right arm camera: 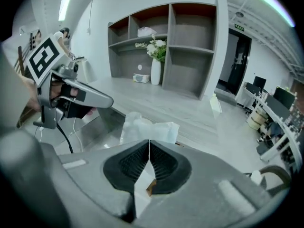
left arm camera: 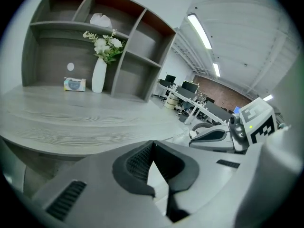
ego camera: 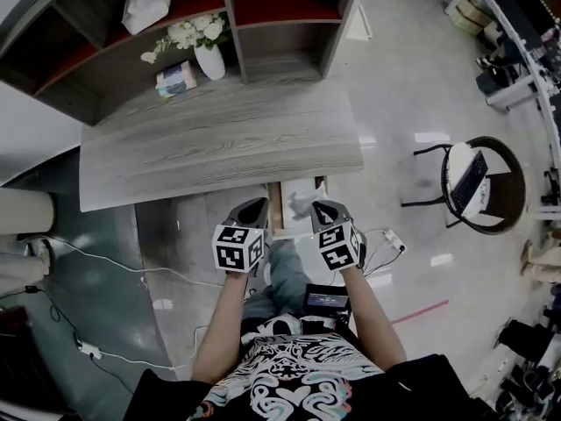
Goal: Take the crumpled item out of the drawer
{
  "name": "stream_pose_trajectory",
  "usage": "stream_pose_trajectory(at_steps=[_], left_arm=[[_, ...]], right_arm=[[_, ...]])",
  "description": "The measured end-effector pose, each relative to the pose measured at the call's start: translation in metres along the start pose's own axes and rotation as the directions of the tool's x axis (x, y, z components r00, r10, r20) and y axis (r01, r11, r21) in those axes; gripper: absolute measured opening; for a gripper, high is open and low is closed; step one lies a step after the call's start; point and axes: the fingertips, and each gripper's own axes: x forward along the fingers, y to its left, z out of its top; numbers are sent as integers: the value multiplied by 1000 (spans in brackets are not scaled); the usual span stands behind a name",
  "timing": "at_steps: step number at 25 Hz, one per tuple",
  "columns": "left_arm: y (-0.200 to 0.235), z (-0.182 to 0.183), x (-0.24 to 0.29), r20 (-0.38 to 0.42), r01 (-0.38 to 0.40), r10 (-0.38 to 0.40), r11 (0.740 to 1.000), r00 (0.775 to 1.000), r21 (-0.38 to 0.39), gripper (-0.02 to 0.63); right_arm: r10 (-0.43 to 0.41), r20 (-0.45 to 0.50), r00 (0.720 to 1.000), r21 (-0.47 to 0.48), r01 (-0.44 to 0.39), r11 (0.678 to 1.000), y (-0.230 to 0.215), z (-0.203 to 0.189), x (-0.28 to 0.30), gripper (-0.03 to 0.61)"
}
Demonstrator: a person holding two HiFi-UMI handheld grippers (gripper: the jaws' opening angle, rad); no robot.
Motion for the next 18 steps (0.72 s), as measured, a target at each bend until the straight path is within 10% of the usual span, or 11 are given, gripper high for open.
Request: stream_pose_trajectory(at_steps=[18], left_arm=[[-22, 60, -62, 163, 25, -43, 993, 986, 114, 0]], right_arm=[[-91, 139, 986, 81, 80, 993, 14, 36, -73, 12]])
